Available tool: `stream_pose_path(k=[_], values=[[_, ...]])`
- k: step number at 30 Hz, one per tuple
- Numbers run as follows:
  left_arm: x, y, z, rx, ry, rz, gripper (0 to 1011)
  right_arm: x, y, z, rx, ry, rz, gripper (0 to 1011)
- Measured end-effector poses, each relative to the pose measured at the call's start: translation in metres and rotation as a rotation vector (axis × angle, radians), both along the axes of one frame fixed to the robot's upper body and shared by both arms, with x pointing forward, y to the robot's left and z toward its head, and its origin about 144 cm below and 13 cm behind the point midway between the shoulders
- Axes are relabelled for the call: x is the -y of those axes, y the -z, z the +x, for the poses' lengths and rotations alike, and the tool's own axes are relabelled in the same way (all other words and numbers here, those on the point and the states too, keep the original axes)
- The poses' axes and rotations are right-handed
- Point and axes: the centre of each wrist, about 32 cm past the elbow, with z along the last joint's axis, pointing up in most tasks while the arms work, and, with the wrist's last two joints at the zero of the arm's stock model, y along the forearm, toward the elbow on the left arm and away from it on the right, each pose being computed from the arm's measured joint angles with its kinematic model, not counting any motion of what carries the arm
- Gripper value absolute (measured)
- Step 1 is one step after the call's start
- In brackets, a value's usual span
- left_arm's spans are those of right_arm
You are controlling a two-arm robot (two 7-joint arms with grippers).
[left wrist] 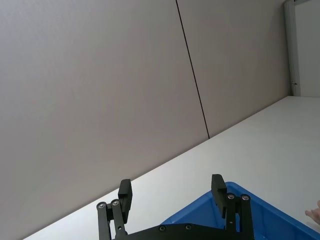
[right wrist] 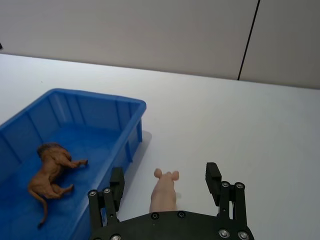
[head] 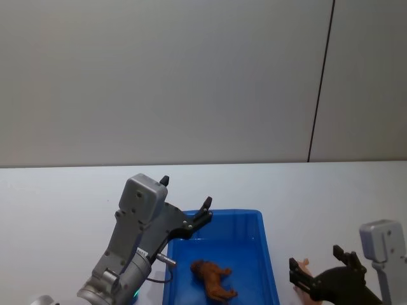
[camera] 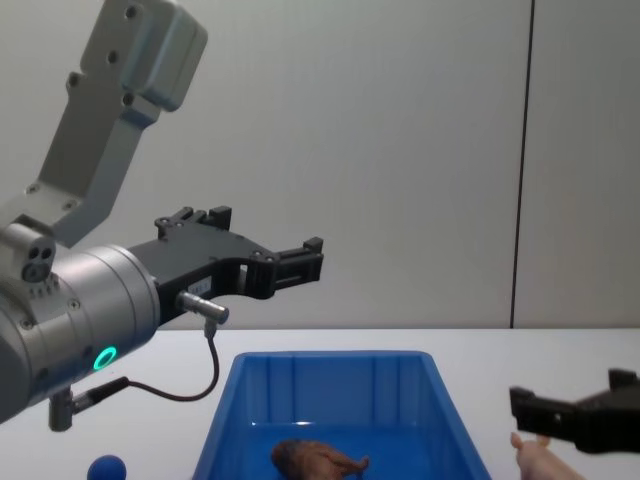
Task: Pick up the two dolls from the table and place them into the box.
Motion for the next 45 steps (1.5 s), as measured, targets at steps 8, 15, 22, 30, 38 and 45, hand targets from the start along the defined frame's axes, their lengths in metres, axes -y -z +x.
stream_pose_path(k=[8, 15, 22, 30, 38, 45], values=[[0.0, 0.0, 0.0, 0.0, 0.0, 0.0, 1001, 0.003, 0.012, -0.001, -0.045, 0.019, -0.009, 1001], [0.0, 0.0, 0.0, 0.0, 0.0, 0.0, 1001, 0.003, 0.023, 0.0, -0.082, 0.022, -0.014, 1001], [0.0, 0.0, 0.0, 0.0, 0.0, 0.0, 1001, 0.002, 0.033, 0.003, -0.108, 0.01, -0.018, 942], [0.0, 0.0, 0.0, 0.0, 0.0, 0.0, 1001, 0.001, 0.04, 0.005, -0.121, -0.004, -0.018, 743], [0.0, 0.0, 0.0, 0.0, 0.0, 0.0, 1001, 0.001, 0.044, 0.006, -0.13, -0.005, -0.016, 505], [0.0, 0.0, 0.0, 0.0, 0.0, 0.0, 1001, 0.001, 0.044, 0.006, -0.12, -0.002, -0.012, 381]])
